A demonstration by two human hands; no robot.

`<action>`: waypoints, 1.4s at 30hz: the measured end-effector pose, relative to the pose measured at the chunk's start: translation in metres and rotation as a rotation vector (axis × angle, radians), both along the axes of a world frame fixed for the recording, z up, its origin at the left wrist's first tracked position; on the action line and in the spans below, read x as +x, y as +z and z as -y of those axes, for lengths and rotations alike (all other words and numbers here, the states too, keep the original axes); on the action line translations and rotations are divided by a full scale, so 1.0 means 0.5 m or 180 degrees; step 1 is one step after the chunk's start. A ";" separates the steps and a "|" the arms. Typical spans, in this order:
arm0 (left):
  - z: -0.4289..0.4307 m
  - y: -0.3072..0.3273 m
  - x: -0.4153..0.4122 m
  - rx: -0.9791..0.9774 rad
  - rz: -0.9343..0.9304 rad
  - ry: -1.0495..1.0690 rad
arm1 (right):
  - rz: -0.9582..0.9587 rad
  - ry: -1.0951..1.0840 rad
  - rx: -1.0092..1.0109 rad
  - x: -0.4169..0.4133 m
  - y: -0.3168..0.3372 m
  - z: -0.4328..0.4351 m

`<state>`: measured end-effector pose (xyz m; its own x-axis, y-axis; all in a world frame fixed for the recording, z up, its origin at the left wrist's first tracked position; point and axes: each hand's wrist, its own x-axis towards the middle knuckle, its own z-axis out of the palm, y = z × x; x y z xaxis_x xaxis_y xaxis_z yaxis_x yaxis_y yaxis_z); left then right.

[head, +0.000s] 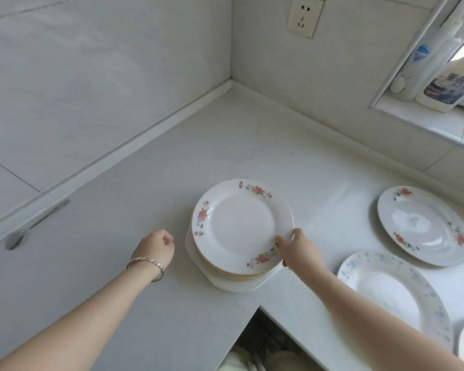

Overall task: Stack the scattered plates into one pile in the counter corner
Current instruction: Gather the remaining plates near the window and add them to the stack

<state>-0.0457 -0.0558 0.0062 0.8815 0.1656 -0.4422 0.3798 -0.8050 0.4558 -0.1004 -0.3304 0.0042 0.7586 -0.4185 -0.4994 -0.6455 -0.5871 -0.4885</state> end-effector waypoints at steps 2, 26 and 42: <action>0.014 0.013 -0.002 0.0078 0.0135 0.0007 | -0.0077 0.0021 0.0042 0.004 -0.005 0.004; 0.702 -0.057 -0.223 -0.0067 -0.1100 -0.1159 | -0.0321 -0.0795 0.0189 -0.414 -0.018 0.551; 0.667 -0.051 -0.211 -0.1142 0.0136 -0.0025 | -0.0225 -0.0951 0.0325 -0.409 -0.008 0.611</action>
<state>-0.1511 -0.3891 -0.0194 0.9011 -0.0004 -0.4337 0.3489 -0.5936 0.7253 -0.3050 -0.6361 0.0002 0.5716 -0.5625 -0.5975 -0.8164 -0.3167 -0.4829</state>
